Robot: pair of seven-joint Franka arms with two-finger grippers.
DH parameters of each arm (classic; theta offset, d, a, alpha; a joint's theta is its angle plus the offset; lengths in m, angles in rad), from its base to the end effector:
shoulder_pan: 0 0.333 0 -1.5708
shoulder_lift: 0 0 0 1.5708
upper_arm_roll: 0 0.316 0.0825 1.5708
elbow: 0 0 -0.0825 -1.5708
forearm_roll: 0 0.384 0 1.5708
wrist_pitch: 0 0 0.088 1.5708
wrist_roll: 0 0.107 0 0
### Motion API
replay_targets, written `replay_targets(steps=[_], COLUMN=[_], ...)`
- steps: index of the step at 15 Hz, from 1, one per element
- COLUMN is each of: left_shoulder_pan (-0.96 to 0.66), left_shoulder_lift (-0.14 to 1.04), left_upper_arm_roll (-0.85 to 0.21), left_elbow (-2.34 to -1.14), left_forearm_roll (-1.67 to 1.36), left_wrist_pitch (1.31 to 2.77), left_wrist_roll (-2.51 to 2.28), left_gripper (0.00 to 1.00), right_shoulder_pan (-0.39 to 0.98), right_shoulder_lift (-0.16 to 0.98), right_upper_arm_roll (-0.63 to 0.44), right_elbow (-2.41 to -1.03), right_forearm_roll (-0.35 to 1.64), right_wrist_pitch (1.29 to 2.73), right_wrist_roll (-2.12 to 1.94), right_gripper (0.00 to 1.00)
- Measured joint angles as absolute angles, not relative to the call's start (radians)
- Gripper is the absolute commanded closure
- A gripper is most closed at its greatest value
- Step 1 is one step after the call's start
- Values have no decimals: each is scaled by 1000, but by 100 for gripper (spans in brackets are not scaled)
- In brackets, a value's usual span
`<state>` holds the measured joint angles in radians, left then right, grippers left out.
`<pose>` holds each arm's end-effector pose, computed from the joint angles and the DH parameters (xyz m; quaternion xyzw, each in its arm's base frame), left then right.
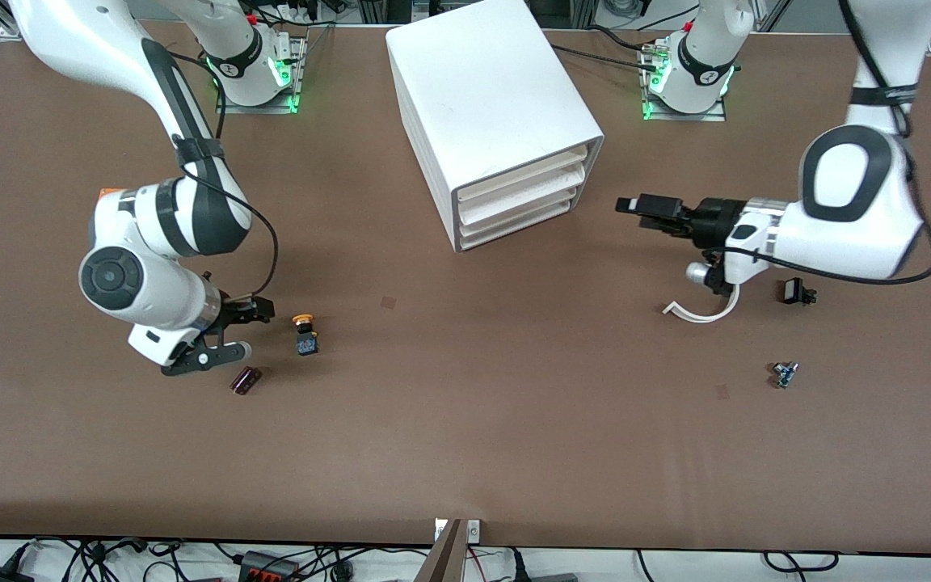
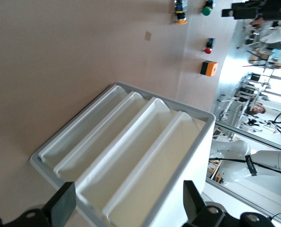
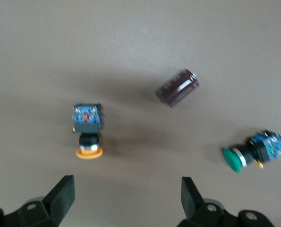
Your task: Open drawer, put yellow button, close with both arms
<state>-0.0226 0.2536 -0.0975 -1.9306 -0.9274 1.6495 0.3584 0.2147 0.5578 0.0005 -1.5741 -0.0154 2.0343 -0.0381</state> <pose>0.5517 -0.1445 0.3629 0.8684 -0.0575 -0.1839 0.4568 0.6679 0.1451 0.3079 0.9903 0.1299 -0.0480 0.0109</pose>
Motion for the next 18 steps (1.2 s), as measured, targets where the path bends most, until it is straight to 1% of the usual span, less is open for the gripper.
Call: replay_targets(steps=[2,5,9,10,13,15,18], left_shoulder_pan=[-24,-26,-27,-27,-27,-27,-23], left_shoulder_lift=[257,257,261,266,302,340,379], left_upper_arm_roll=[-130,-165,-204,-212,-221,-223,-223], left_elbow=[-2001,-2076,-2191,-2209,-2231,-2237,-2238], left_forearm_roll=[-1009,-1090,-1173,-1186,-1228,-1272,-1294], left_wrist_pitch=[1716,1727,1727,1728,1721,1700,1653], left_wrist_roll=[456,576,734,766,881,954,1016], left_gripper=[0,0,7,11,13,25,50], right_shoulder_pan=[228,243,264,265,265,265,267], right_shoulder_lift=[614,685,747,753,769,781,801], right_upper_arm_roll=[7,22,26,26,25,25,25], right_elbow=[-1523,-1494,-1488,-1487,-1484,-1484,-1484], right_forearm_roll=[-9,41,43,37,-5,-13,-13], right_wrist_pitch=[2043,2088,2113,2116,2127,2129,2143], right_wrist_roll=[-38,-38,-38,-39,-39,-39,-39], right_gripper=[0,0,0,0,0,0,0])
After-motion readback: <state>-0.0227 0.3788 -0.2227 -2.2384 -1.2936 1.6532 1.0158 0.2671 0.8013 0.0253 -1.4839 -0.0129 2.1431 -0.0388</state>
